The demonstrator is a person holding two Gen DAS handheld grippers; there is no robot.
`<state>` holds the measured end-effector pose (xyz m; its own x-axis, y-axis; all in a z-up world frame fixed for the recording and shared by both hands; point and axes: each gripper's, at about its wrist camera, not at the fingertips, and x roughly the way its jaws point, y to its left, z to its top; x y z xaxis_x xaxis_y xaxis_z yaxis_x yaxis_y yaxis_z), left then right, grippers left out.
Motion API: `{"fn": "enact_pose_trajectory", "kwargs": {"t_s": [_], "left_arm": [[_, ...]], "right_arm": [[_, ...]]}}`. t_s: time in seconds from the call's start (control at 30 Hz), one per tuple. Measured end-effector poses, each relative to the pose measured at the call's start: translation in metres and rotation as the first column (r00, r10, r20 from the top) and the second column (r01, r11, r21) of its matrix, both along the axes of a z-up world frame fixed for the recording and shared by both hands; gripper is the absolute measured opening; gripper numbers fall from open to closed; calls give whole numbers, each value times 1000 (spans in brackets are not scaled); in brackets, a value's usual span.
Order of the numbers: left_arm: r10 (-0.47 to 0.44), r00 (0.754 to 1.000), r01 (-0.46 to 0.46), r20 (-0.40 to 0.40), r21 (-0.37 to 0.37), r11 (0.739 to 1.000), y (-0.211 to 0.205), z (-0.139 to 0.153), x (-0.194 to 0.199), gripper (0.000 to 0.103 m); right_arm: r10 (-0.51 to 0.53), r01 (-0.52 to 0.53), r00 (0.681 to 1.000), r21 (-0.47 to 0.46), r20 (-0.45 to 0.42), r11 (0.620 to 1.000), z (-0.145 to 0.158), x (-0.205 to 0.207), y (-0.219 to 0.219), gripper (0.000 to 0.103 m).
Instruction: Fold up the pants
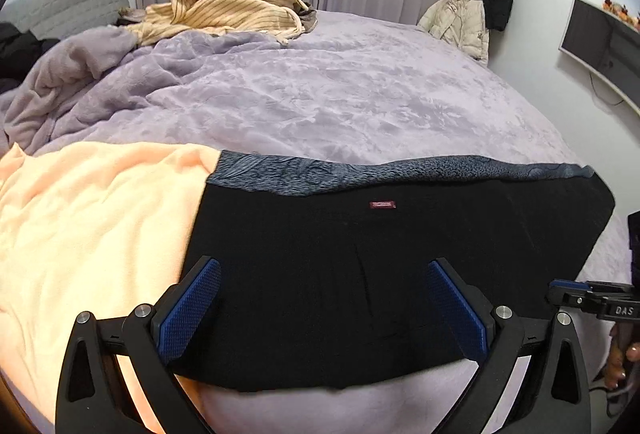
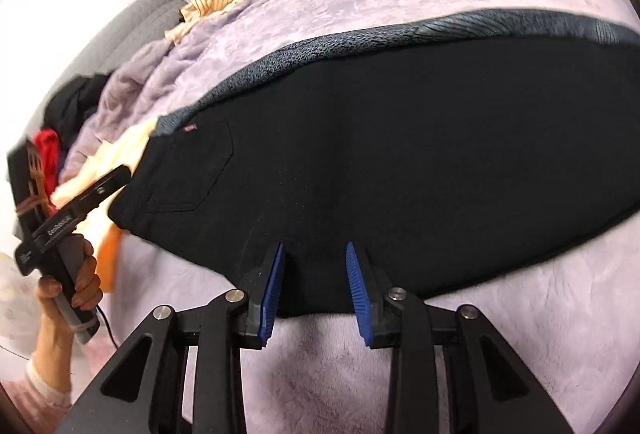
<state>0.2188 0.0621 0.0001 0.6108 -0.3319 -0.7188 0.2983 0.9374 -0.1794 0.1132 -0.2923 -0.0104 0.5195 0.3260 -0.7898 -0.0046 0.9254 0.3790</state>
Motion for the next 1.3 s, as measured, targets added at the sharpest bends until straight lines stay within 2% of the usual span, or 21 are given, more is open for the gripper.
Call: {"fn": "enact_pose_trajectory", "kwargs": {"t_s": [0.13,0.23,0.3,0.33,0.43,0.5,0.57,0.6,0.63,0.67,0.77,0.8,0.9,0.93,0.97,1.0,1.07,1.13,1.23,1.27,1.3], "left_arm": [[-71,986,46,-152,-164,985,52,-14,21,103],[-119,975,79,-187,-210,974,62,-26,26,103],[-184,964,128,-194,-269,955,61,-30,26,103],[-213,958,152,-193,-286,946,60,-31,24,103],[-253,948,199,-195,-260,945,53,-33,21,101],[-290,932,225,-220,-277,934,50,-37,19,85],[-288,933,230,-215,-257,939,53,-36,17,66],[-285,936,233,-206,-243,942,56,-36,14,60],[-277,937,227,-212,-232,946,61,-37,15,47],[-261,939,212,-224,-219,952,66,-40,14,38],[-242,940,176,-240,-267,948,84,-51,13,38],[-234,944,170,-234,-262,950,83,-52,11,38],[-167,964,135,-206,-163,977,72,-46,3,40],[-114,976,97,-187,-99,990,68,-40,-1,54],[-64,984,61,-166,-26,998,63,-35,-5,73],[-32,989,36,-142,29,999,60,-31,-9,80],[-14,995,21,-102,70,997,56,-23,-20,83],[0,994,10,-109,87,996,49,-17,-28,83],[7,995,2,-98,85,996,34,-7,-40,83],[2,996,6,-92,79,997,27,-2,-43,88],[-6,996,12,-89,71,997,18,2,-45,97]], "right_arm": [[41,-41,999,-2,25,999,18,-2,11,36],[70,-69,997,-24,35,997,28,4,28,36],[85,-85,996,-4,33,996,31,11,37,36],[93,-93,995,1,30,996,31,13,41,36],[126,-126,992,-2,18,992,29,17,57,36],[154,-154,988,-15,7,988,27,17,66,36],[171,-171,985,-29,4,985,28,16,75,36],[180,-180,984,-28,3,983,28,16,79,36],[188,-188,982,-24,1,982,27,16,81,36],[193,-193,981,-23,-2,981,26,16,84,36],[199,-200,980,-8,-19,980,16,18,88,36],[198,-198,980,-2,-29,980,11,19,89,36],[191,-191,981,7,-42,982,6,20,90,36],[193,-193,980,7,-40,981,7,19,90,36],[195,-195,980,5,-37,981,9,19,91,36],[194,-194,980,-1,-35,981,10,18,90,36],[181,-181,983,6,-33,984,13,15,86,37],[162,-162,986,23,-28,987,14,10,79,39],[130,-129,991,47,-14,990,16,-3,64,51],[125,-124,992,62,-5,990,18,-8,60,51],[116,-115,993,86,3,990,20,-14,53,51]]}}
